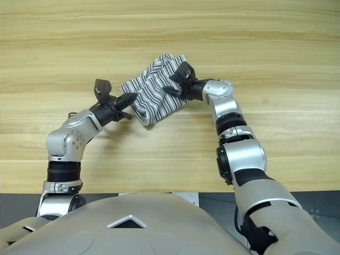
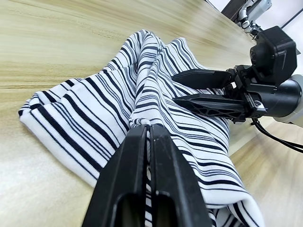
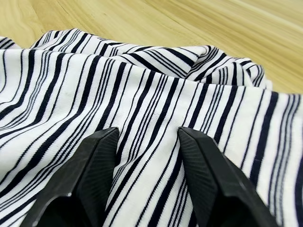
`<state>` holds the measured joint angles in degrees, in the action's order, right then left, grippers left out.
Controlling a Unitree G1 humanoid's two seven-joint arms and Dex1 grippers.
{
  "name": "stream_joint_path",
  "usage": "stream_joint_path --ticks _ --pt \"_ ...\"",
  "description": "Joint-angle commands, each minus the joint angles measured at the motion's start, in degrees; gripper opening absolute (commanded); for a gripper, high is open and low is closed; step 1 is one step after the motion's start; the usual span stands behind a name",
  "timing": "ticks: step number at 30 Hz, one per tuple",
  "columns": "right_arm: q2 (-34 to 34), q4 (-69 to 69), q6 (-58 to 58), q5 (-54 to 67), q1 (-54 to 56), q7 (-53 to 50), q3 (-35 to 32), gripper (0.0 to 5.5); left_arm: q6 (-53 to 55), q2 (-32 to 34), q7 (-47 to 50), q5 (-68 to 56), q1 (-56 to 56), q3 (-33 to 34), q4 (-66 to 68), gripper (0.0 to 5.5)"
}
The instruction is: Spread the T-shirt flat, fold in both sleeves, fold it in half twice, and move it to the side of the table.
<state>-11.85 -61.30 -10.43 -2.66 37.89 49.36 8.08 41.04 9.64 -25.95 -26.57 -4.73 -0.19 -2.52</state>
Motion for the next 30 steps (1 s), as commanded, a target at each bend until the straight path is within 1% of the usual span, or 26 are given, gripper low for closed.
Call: stream_joint_path --ticks 1,4,8,18,24,30 --pt "0.58 0.25 0.81 1.43 -0.39 0.61 -1.34 2.35 -0.7 0.76 0.79 0.79 -2.24 1.06 0.89 0.11" --pt "0.71 1.23 1.5 3.71 0.36 1.94 -3.19 2.35 -1.2 1.26 0.98 0.87 -3.52 2.2 1.38 0.11" --pt "0.57 1.61 1.73 4.41 0.79 2.24 -3.92 2.35 -2.07 1.46 0.88 1.28 -4.65 2.96 2.86 0.11" --pt "0.36 4.18 4.54 7.55 1.63 3.6 -6.71 2.35 -6.31 1.56 -0.12 4.53 -6.23 1.52 10.19 0.11" --pt "-0.24 3.73 4.28 6.3 0.92 2.96 -5.9 2.35 -8.82 1.68 -0.76 6.37 -7.14 1.2 13.6 0.11" --pt "0.07 0.75 3.38 1.57 -0.28 -1.07 -2.38 2.35 -9.97 1.99 -0.73 6.87 -7.36 1.46 14.27 0.11"
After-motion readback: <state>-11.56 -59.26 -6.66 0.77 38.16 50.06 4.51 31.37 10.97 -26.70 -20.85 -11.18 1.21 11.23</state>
